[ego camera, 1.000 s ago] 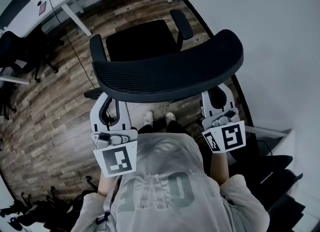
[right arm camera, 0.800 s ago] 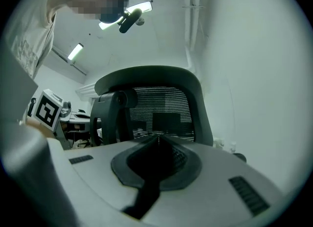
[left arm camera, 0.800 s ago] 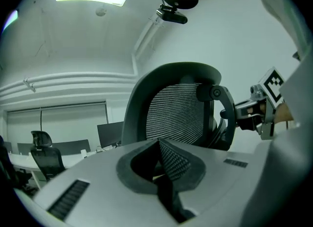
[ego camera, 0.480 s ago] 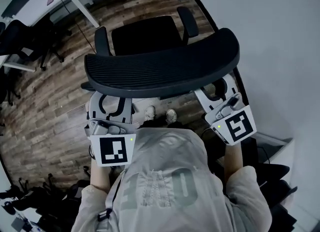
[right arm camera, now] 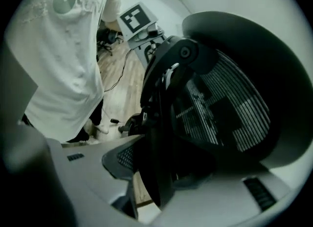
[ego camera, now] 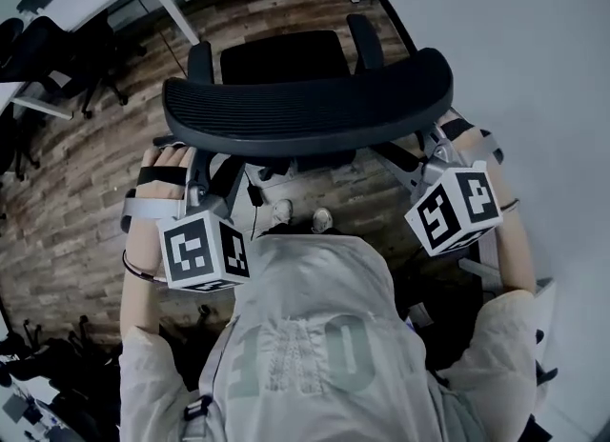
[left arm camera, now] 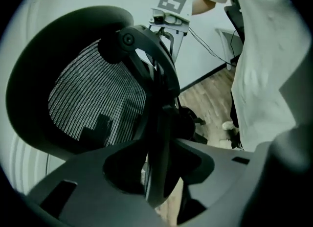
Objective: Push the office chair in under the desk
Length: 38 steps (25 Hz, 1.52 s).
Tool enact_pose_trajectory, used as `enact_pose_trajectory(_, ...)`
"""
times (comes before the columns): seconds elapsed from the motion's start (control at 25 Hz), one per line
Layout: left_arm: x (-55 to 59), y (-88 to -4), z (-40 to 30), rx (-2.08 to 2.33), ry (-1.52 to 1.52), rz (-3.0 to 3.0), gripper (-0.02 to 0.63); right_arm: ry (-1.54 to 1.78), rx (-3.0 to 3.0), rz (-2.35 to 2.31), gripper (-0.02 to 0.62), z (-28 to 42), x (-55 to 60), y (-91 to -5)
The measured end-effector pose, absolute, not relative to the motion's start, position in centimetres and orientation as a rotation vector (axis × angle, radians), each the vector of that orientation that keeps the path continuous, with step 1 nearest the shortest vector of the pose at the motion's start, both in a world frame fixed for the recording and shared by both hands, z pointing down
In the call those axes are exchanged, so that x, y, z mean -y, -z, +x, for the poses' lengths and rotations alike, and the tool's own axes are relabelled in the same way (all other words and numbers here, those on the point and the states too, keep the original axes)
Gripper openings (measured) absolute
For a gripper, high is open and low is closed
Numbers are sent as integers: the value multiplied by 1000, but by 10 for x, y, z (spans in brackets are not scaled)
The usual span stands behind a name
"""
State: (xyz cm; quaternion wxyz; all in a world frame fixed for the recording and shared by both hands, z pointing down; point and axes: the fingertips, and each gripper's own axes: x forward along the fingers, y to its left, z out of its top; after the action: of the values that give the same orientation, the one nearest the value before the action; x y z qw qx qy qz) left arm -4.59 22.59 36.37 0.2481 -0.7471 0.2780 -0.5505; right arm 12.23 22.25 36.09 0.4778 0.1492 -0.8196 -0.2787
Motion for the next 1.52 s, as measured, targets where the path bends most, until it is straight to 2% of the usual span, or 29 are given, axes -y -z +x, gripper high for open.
enact_pose_trajectory(0.24,-216,-366,-51,-741,1567,-1960,146,805,1837,243,172,120,-211,-372)
enact_pose_trajectory(0.32,-217,-368,-50,-724,1594,-1962,141,810,1814,251,109,119,-209,-371)
enact_pose_trajectory(0.4,-217,-370,-50,-697,1634,-1954,123,784,1814,255,106,119,-209,-369)
enact_pose_trajectory(0.92,-191,-372,-58,-673,1620,-1959,124,754,1823,289,103,110,-183,-372)
enact_pose_trajectory(1.52,-71,-378,-92,-721,1652,-1874,137,728,1798,355,103,79,-72,-378)
